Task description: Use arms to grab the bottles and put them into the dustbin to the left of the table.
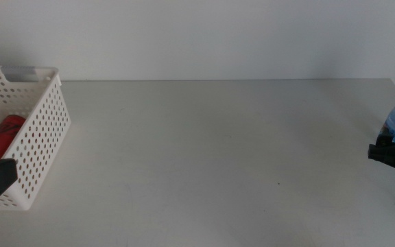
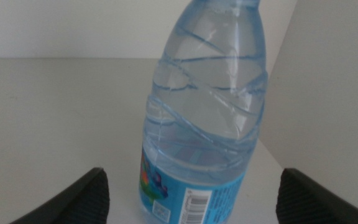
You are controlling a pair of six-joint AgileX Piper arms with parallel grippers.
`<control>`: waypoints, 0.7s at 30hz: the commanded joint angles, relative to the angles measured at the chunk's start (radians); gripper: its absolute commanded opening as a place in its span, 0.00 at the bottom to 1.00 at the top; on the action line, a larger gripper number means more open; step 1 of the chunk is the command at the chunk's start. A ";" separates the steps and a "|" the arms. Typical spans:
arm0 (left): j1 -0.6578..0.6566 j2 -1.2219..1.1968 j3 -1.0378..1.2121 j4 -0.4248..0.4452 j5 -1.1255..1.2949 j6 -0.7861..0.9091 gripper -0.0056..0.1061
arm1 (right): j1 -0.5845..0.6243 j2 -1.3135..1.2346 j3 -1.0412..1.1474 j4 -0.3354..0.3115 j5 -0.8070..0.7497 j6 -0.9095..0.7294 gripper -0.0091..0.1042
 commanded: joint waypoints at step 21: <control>-0.008 0.009 -0.024 -0.002 -0.076 -0.009 0.89 | -0.007 0.116 -0.246 0.110 -0.196 -0.162 0.74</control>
